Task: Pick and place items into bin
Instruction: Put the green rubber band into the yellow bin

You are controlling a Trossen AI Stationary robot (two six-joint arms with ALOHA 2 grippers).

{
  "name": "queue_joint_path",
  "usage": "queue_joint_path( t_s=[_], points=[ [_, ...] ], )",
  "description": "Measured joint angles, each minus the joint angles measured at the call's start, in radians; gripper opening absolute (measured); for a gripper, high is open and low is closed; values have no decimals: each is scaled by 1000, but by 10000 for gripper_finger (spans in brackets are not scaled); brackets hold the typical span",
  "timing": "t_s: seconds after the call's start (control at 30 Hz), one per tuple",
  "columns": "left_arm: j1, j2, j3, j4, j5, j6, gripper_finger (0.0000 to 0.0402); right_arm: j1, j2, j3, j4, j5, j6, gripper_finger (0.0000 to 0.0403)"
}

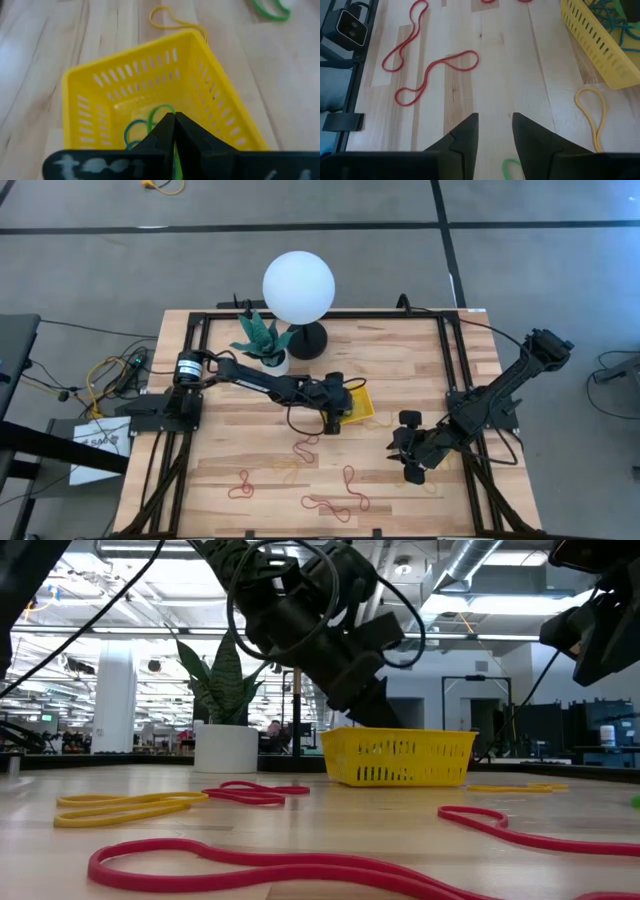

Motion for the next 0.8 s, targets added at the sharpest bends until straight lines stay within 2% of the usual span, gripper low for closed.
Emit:
queue_joint_path(
  t_s=[0.2, 0.53, 0.67, 0.8],
  points=[
    [0, 0, 0, -8, -23, 1, 24, 0, 0, 0, -42, -5, 101, 113],
    [-4, 0, 7, 8, -43, -26, 99, 1, 0, 0, -324, -56, 414, 113],
    [-7, 0, 61, -38, 0, -20, 105, 0, 15, 0, -359, -85, 457, 113],
    [-19, -10, 163, -195, 38, 13, 105, 0, 84, 0, -364, -133, 460, 113]
  ],
)
